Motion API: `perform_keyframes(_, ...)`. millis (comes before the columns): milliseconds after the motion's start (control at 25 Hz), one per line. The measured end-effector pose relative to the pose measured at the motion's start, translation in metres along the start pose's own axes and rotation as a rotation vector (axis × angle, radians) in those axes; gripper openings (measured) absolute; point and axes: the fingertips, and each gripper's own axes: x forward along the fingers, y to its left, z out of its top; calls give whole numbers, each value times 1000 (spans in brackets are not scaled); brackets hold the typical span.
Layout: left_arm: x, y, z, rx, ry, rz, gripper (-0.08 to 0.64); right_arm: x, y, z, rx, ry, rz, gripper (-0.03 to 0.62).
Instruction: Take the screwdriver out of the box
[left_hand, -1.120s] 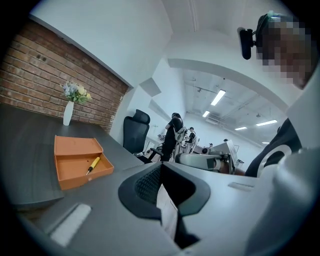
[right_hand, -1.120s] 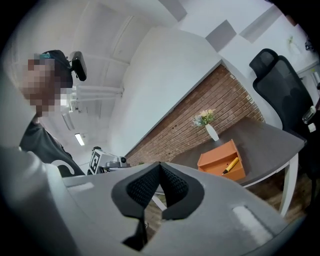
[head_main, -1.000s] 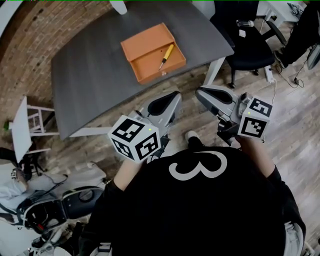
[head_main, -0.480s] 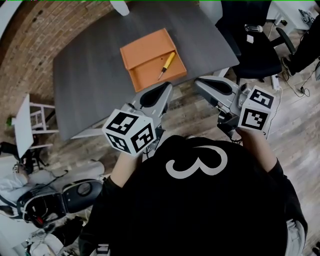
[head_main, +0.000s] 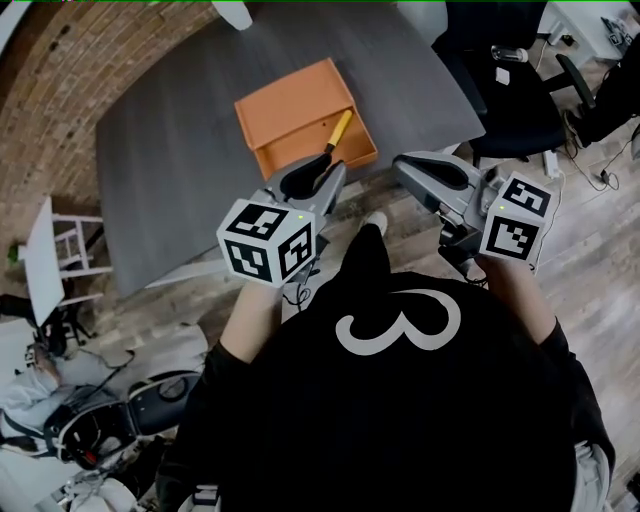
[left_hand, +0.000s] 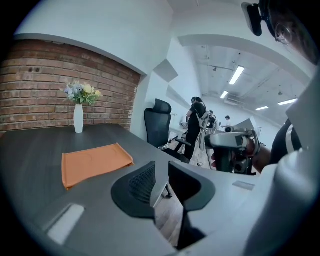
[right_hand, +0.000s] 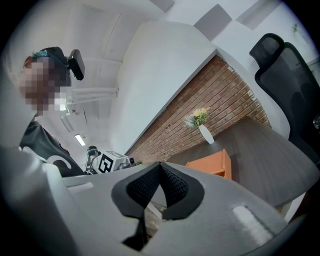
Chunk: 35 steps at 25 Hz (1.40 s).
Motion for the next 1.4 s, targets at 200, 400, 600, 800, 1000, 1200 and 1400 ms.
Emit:
perform_keyframes(200, 35, 29, -17, 15, 103, 1, 142, 10, -32, 5, 37, 5, -39, 2)
perform_keyframes(400, 69, 49, -36, 3, 204, -18, 171, 20, -60, 1, 89, 16, -62, 2)
perform_keyframes(600, 101, 73, -60, -10, 317, 3, 213, 24, -86, 2, 131, 14, -87, 2)
perform_keyframes(800, 124, 92, -81, -20, 406, 25, 216, 23, -106, 1, 170, 5, -121, 2)
perform_keyframes(1000, 142, 102, -98, -5, 477, 51, 207, 20, -117, 0, 187, -2, -133, 2)
perform_keyframes(1200, 153, 109, -108, 7, 514, 81, 183, 15, -128, -5, 206, -5, -149, 2)
perform_keyframes(1400, 156, 112, -117, 35, 563, 105, 146, 15, -135, -9, 226, -7, -151, 2)
